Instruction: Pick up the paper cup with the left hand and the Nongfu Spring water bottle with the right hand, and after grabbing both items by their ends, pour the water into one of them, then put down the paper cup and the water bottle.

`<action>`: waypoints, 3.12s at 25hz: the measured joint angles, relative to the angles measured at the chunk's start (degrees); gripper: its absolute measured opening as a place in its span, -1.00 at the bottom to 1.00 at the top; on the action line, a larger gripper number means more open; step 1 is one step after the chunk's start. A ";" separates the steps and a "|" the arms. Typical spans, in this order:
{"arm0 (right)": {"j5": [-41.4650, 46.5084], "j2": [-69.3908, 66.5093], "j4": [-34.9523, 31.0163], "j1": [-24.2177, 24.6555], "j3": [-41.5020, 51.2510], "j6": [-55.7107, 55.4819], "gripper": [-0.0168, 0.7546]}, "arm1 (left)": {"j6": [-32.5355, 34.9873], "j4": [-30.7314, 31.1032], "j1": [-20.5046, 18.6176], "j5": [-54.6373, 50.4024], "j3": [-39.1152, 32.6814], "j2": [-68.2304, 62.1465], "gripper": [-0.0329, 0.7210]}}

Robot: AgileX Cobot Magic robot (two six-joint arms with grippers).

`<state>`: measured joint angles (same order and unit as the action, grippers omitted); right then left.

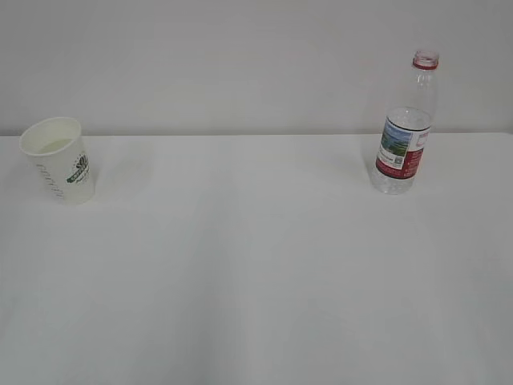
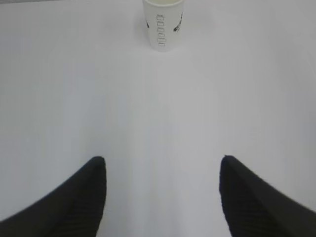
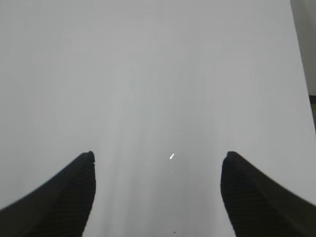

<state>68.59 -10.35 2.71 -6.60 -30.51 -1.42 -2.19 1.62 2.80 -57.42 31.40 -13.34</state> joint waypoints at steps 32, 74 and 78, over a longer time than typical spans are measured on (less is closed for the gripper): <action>0.39 11.22 0.50 0.00 0.11 -0.05 0.58 | 0.00 -1.93 0.00 -5.52 -1.35 13.13 0.48; -1.74 11.22 -0.63 2.69 1.47 -0.05 0.57 | 0.00 0.40 -2.79 -5.52 -1.35 13.13 0.48; -1.74 11.22 -0.63 2.69 1.47 -0.05 0.57 | 0.00 0.40 -2.79 -5.52 -1.35 13.13 0.48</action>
<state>66.86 0.87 2.08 -3.91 -29.04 -1.47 -2.19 2.02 0.01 -62.94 30.04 -0.22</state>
